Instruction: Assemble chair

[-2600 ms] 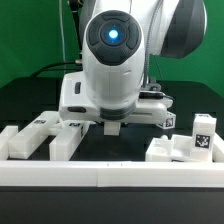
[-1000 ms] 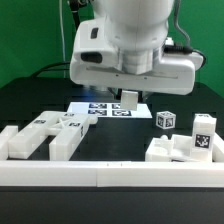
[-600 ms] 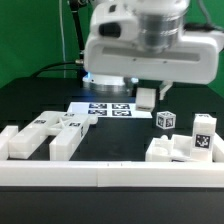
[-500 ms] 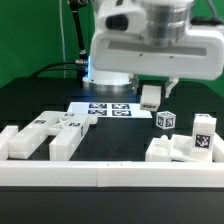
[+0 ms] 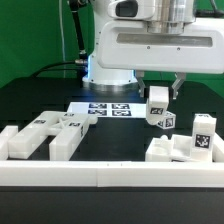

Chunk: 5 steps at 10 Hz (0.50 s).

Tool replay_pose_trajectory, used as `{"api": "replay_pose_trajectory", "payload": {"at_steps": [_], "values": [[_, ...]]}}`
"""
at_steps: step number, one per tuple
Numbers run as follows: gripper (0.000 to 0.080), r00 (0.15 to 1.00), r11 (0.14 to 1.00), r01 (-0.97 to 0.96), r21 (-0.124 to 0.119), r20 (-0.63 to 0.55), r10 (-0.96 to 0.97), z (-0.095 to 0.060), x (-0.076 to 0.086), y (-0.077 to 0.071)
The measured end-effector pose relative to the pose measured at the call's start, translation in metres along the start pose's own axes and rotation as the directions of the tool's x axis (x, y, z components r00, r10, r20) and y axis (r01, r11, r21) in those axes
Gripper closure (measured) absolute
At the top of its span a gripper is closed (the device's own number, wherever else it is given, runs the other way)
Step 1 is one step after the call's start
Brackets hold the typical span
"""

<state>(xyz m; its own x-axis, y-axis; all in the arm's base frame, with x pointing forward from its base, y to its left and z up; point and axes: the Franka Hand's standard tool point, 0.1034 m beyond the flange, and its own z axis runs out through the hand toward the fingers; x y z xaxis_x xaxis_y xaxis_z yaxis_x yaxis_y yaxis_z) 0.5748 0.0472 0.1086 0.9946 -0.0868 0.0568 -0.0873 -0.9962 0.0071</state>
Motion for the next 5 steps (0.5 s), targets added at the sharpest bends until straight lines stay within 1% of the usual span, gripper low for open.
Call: {"api": "replay_pose_trajectory", "payload": {"at_steps": [1, 2, 3, 4, 5], "values": [[0.0509, 0.996, 1.0, 0.003, 0.009, -0.09, -0.002, -0.003, 0.011, -0.003], [0.0509, 0.988, 1.0, 0.008, 0.013, -0.153, -0.006, -0.004, 0.015, -0.005], [0.0509, 0.982, 1.0, 0.014, 0.015, -0.19, -0.011, -0.005, 0.018, -0.008], [0.0509, 0.956, 1.0, 0.021, 0.019, -0.294, -0.014, -0.007, 0.023, -0.009], [0.0509, 0.933, 0.999, 0.027, 0.02, -0.361, -0.018, -0.005, 0.021, -0.009]]}}
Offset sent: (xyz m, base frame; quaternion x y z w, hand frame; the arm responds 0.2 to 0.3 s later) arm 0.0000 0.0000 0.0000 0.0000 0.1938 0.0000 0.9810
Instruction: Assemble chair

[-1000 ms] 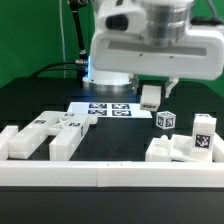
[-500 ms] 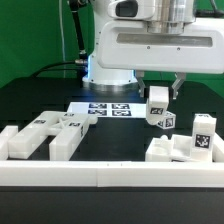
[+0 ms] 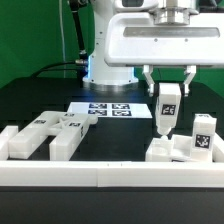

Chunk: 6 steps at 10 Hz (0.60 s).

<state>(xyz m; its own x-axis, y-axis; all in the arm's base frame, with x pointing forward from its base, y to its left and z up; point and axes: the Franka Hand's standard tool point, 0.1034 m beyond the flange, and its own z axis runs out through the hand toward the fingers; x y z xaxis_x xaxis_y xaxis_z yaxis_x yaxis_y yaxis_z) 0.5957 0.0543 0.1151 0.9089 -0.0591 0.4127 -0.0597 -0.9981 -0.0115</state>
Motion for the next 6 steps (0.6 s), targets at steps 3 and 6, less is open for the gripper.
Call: {"api": "replay_pose_trajectory", "payload": {"at_steps": [3, 6], "values": [[0.0509, 0.982, 1.0, 0.024, -0.005, -0.185, -0.024, 0.008, -0.009, 0.002], [0.0509, 0.982, 0.998, 0.062, -0.017, -0.178, -0.064, 0.011, -0.005, 0.005]]}}
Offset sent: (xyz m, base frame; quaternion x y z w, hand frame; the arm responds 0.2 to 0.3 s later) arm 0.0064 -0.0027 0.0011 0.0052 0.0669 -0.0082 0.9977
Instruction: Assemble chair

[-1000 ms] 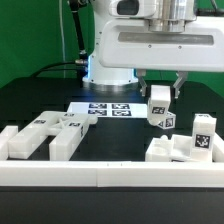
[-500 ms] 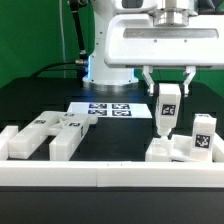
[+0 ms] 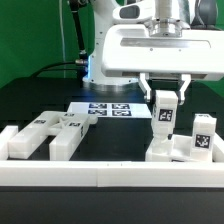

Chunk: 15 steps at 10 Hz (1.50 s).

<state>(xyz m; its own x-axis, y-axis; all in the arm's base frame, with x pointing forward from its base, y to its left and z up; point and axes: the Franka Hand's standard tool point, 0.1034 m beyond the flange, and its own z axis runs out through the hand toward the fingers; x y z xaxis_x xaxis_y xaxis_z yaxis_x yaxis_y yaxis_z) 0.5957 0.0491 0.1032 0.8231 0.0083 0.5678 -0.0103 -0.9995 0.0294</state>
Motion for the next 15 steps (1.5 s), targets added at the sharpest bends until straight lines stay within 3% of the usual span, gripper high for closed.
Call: {"api": "replay_pose_trajectory", "payload": {"at_steps": [5, 15], "values": [[0.0509, 0.999, 0.999, 0.048, -0.003, 0.003, -0.048, 0.009, 0.007, 0.001], [0.0509, 0.997, 0.997, 0.076, -0.006, -0.005, -0.076, 0.017, -0.009, -0.002]]}}
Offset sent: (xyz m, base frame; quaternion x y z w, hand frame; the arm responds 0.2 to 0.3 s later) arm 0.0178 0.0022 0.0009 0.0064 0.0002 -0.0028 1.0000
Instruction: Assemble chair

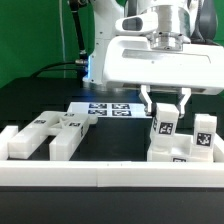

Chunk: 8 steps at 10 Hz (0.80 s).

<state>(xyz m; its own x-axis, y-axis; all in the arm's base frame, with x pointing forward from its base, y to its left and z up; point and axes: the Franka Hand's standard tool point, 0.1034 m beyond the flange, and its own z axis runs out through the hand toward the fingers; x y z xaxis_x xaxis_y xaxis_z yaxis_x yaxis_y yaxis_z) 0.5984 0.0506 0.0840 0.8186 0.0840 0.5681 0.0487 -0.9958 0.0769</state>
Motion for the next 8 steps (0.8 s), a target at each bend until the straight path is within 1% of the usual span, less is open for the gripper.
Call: {"api": "replay_pose_trajectory", "payload": {"at_steps": [4, 8], "values": [[0.0509, 1.0, 1.0, 0.008, 0.0, -0.004, -0.008, -0.0003, -0.0006, -0.0002], [0.0509, 1.0, 1.0, 0.018, 0.0, 0.012, -0.018, 0.0016, 0.0024, -0.0002]]}}
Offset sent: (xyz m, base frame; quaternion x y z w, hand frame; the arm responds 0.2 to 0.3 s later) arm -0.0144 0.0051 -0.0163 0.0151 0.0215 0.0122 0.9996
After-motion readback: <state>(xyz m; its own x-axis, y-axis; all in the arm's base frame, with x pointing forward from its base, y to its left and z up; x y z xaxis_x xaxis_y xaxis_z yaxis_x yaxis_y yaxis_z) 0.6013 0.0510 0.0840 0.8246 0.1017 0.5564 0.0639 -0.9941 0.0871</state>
